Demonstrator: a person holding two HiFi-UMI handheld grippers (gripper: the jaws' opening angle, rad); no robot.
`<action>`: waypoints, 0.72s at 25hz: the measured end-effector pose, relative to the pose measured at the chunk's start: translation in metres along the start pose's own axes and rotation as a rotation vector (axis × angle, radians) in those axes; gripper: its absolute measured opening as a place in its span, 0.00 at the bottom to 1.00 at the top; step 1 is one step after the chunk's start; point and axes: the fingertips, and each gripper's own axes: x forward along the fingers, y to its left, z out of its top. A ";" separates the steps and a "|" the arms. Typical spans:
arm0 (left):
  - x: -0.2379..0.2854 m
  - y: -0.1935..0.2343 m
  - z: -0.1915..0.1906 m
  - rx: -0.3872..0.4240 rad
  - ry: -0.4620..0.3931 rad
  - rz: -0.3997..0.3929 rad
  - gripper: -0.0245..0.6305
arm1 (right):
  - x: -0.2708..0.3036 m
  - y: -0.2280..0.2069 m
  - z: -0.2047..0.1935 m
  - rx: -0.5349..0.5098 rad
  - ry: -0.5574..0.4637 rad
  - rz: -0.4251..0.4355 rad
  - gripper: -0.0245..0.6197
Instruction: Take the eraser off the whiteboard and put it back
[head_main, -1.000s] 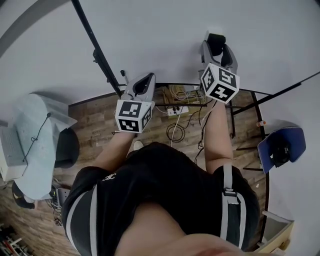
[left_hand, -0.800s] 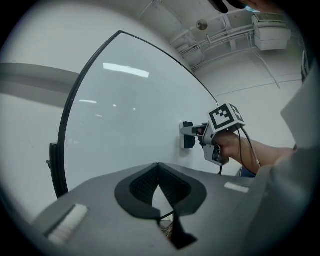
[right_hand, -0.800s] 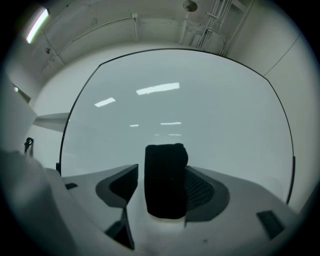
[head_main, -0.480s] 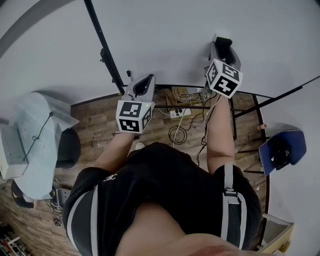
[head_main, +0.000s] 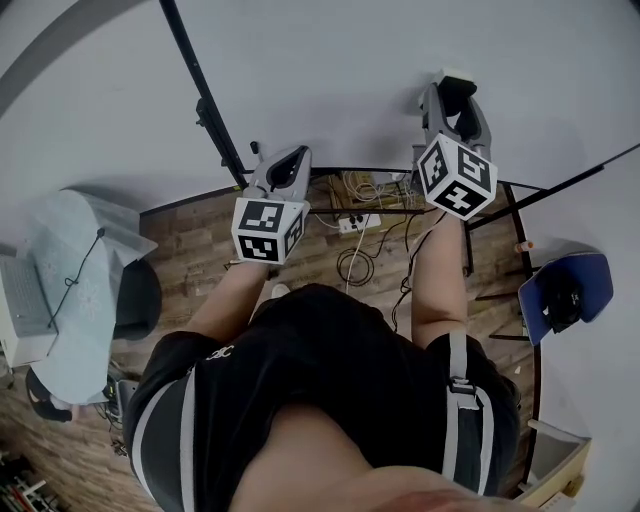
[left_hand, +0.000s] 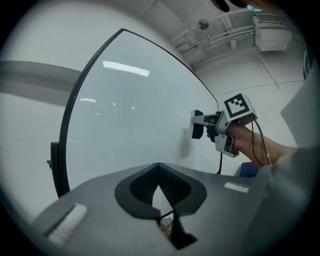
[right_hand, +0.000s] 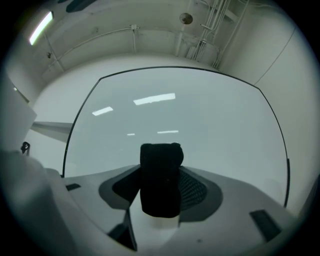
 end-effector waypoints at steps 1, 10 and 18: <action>0.001 -0.001 -0.001 -0.001 0.002 -0.004 0.05 | -0.006 0.000 0.003 0.013 -0.011 0.011 0.40; 0.013 -0.022 -0.005 0.016 0.023 -0.053 0.05 | -0.072 -0.017 -0.013 0.047 -0.044 -0.019 0.40; 0.024 -0.039 -0.016 0.029 0.056 -0.084 0.05 | -0.105 -0.020 -0.078 0.065 0.066 -0.015 0.40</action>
